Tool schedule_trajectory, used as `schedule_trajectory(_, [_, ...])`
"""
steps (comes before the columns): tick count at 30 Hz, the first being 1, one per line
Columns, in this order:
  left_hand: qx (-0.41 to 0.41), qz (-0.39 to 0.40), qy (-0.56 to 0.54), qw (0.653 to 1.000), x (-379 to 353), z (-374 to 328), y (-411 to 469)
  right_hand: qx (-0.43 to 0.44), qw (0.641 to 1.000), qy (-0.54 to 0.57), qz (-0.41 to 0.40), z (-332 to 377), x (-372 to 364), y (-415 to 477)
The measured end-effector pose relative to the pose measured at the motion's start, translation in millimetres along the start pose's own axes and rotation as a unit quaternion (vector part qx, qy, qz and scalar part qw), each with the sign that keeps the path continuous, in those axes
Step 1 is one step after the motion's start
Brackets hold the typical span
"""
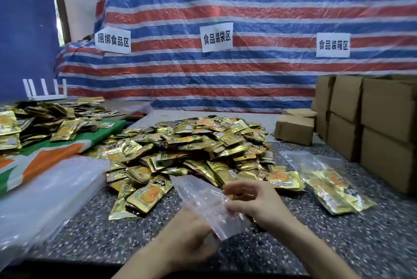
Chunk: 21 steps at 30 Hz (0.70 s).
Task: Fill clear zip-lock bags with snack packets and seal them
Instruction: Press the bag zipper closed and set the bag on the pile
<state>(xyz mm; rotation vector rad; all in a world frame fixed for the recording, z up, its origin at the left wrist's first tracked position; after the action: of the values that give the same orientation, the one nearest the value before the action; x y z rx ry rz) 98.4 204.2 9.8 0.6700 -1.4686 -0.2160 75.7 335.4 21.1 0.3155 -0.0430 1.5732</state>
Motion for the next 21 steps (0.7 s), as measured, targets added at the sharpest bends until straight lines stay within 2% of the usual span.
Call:
schedule_trajectory(1, [0.029,-0.016,-0.036,0.999,3.7,4.3,-2.0,0.003,1.0,0.007,-0.017,-1.4,1.1,-1.6])
schedule_trajectory(3, [0.14,-0.031,-0.149,0.978,6.8,16.6,-8.7,0.012,0.999,0.018,-0.046,-3.6,3.5,-3.8])
schedule_trajectory(5, [0.243,-0.084,-0.284,0.924,14.8,24.5,-16.1,0.024,0.997,0.021,-0.067,-3.2,4.2,-7.0])
schedule_trajectory(7, [0.309,-0.16,-0.406,0.845,21.1,36.2,-20.8,0.03,0.996,0.018,-0.088,-2.7,3.4,-11.0])
schedule_trajectory(9, [0.365,-0.194,-0.449,0.792,27.0,47.9,-25.1,0.022,0.996,-0.009,-0.087,-5.1,-2.3,-12.9])
schedule_trajectory(11, [0.402,-0.191,-0.426,0.788,32.7,55.4,-28.0,0.02,0.995,-0.066,-0.069,-4.9,-10.1,-13.2])
schedule_trajectory(13, [0.414,-0.173,-0.388,0.805,35.5,56.9,-26.8,0.041,0.993,-0.101,-0.049,7.0,-17.7,-15.8])
schedule_trajectory(15, [0.417,-0.154,-0.384,0.809,35.1,53.6,-21.0,0.054,0.997,-0.055,-0.026,17.5,-25.8,-17.1])
schedule_trajectory(18, [0.424,-0.139,-0.438,0.78,24.9,45.5,-12.3,0.029,1.0,-0.01,0.006,20.0,-37.2,-13.2])
schedule_trajectory(21, [0.435,-0.151,-0.448,0.766,18.9,47.7,-12.6,0.019,1.0,-0.008,-0.021,16.7,-35.0,-9.6])
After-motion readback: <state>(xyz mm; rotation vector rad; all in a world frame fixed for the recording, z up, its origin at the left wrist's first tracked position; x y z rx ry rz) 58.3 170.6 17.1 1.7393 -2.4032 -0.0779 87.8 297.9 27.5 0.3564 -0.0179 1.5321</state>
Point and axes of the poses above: each hand's wrist, its own y-axis towards the middle knuckle, its own x-axis out of the back of the hand, z = x × y, the point moved 8 cm from there along y, towards the middle knuckle, and after that the axes turned 1 degree about -x, right-handed, at the moved point
